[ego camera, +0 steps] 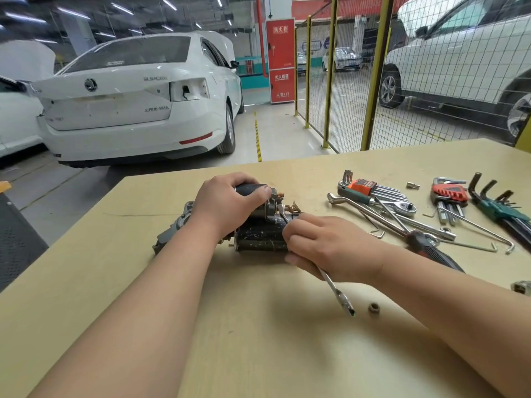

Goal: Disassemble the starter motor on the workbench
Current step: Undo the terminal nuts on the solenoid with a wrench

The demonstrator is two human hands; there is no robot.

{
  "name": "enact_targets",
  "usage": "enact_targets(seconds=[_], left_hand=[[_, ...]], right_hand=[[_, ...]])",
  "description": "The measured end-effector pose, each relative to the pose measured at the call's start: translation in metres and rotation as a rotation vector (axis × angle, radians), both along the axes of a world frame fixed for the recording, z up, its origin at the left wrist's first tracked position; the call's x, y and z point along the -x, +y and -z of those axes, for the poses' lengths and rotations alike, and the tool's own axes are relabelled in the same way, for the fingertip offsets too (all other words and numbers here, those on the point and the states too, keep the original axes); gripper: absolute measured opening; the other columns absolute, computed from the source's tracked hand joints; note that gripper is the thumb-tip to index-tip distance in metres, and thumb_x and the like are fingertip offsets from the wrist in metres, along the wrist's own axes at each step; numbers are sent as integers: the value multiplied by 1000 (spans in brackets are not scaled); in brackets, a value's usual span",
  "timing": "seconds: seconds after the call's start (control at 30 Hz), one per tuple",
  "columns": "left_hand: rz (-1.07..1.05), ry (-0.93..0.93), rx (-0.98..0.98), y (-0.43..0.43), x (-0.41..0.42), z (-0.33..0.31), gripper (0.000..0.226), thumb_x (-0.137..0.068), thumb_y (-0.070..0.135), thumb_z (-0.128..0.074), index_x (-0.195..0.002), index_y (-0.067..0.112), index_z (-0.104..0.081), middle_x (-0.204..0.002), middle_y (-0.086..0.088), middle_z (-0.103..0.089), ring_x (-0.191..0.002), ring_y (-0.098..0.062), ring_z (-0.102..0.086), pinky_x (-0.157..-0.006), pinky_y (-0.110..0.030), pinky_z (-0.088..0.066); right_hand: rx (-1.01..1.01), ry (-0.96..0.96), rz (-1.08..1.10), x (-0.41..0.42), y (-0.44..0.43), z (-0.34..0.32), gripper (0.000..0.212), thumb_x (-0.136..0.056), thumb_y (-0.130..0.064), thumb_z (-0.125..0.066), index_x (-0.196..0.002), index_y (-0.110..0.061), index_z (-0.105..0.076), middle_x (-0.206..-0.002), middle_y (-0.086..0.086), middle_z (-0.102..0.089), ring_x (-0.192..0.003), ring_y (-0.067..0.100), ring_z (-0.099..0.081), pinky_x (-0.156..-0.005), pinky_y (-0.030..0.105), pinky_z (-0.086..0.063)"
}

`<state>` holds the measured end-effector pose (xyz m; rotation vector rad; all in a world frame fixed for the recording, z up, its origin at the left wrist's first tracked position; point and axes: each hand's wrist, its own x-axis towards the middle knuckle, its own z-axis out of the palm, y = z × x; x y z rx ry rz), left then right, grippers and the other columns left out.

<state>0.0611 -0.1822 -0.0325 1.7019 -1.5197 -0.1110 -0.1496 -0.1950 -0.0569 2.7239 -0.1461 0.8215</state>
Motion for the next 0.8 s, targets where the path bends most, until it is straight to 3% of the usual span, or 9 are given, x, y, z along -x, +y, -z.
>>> enact_targets(seconds=[0.13,0.27,0.37,0.43,0.53,0.63,0.8], left_hand=[[-2,-1,8,1,0,1,38,-58,70,-50,-78,42,-68,-75,30,-63,-76,8,-57,-61,-19,-45],[-12,3,16,-2,0,1,36,-58,70,-50,-76,44,-67,-74,31,-63,-76,8,-57,-61,-19,-44],[-16,8,25,-4,0,1,34,-58,70,-51,-75,44,-67,-73,32,-62,-74,9,-56,-60,-19,-44],[-19,6,26,-4,0,1,35,-58,70,-51,-75,43,-67,-72,31,-62,-73,8,-57,-61,-21,-45],[-26,7,17,-5,-1,1,37,-58,70,-51,-76,42,-67,-73,31,-62,-73,7,-57,-61,-20,-45],[-28,8,13,-6,-1,1,37,-59,70,-51,-76,42,-67,-72,28,-64,-72,7,-57,-60,-20,-44],[-22,-1,17,-6,-1,3,39,-60,69,-51,-77,39,-68,-73,22,-66,-74,2,-58,-62,-23,-47]], right_hand=[[-14,-70,-23,-2,2,3,37,-97,-23,-40,-73,-4,-59,-81,11,-62,-64,29,-54,-55,30,-45],[66,-10,54,-9,5,12,29,-93,-21,-47,-74,-4,-61,-80,12,-62,-62,29,-55,-55,33,-51],[45,-70,81,-17,9,12,31,-93,-23,-46,-71,-4,-59,-75,13,-59,-58,29,-54,-49,33,-49],[-80,-188,90,-28,15,11,39,-96,-25,-40,-70,-2,-58,-74,15,-57,-57,30,-53,-45,33,-48],[-306,-363,40,-32,18,13,41,-96,-23,-37,-71,4,-56,-77,17,-56,-57,29,-50,-51,28,-45],[-222,-251,23,-18,12,20,32,-93,-20,-48,-73,3,-58,-84,19,-58,-62,28,-53,-58,28,-44],[13,-7,217,-21,15,27,21,-83,-22,-63,-76,-3,-61,-84,16,-59,-66,30,-56,-55,33,-51]])
